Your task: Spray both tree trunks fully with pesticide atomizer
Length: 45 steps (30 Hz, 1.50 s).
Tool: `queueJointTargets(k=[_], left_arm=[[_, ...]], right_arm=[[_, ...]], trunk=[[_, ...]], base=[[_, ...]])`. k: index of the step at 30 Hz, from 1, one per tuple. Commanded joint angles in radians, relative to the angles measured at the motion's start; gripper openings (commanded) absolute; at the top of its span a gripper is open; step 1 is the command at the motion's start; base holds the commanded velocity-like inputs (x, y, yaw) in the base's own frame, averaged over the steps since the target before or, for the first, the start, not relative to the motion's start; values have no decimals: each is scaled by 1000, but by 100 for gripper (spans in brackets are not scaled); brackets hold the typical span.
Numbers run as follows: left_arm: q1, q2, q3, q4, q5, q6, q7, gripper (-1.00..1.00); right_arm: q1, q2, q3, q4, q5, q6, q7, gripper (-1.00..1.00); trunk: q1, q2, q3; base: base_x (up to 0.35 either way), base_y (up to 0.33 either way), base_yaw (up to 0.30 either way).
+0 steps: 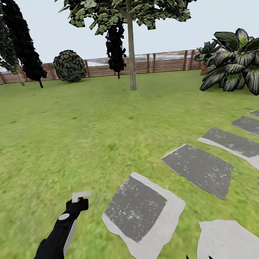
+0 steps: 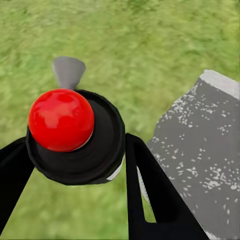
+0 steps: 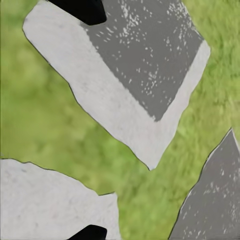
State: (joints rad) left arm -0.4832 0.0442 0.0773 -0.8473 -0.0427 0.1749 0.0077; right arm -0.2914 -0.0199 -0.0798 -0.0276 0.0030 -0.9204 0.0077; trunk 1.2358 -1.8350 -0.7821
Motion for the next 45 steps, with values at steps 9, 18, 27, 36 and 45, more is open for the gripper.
queueJointTargets(k=[9, 18, 27, 36, 45], left_arm=[[0, 6, 2, 0, -1, 1, 0, -100], [0, -4, -3, 12, 1, 0, 3, -100], [0, -2, -1, 3, 0, -3, 0, -100], [0, -3, -3, -2, 0, 0, -3, -100], [9, -5, -5, -43, 1, 5, -3, -100]], right_arm=[[0, 0, 0, 0, 0, 0, 0, 100], [0, 0, 0, 0, 0, 0, 0, 100], [0, 0, 0, 0, -1, 0, 0, 100], [0, 0, 0, 0, -1, 0, 0, 100], [0, 1, -2, -2, -3, 0, -2, 100]], trunk=[[0, 0, 0], [0, 0, 0], [0, 0, 0], [0, 0, 0], [0, 0, 0]], base=[[341, 0, 0], [341, 0, 0], [341, 0, 0], [341, 0, 0], [341, 0, 0]])
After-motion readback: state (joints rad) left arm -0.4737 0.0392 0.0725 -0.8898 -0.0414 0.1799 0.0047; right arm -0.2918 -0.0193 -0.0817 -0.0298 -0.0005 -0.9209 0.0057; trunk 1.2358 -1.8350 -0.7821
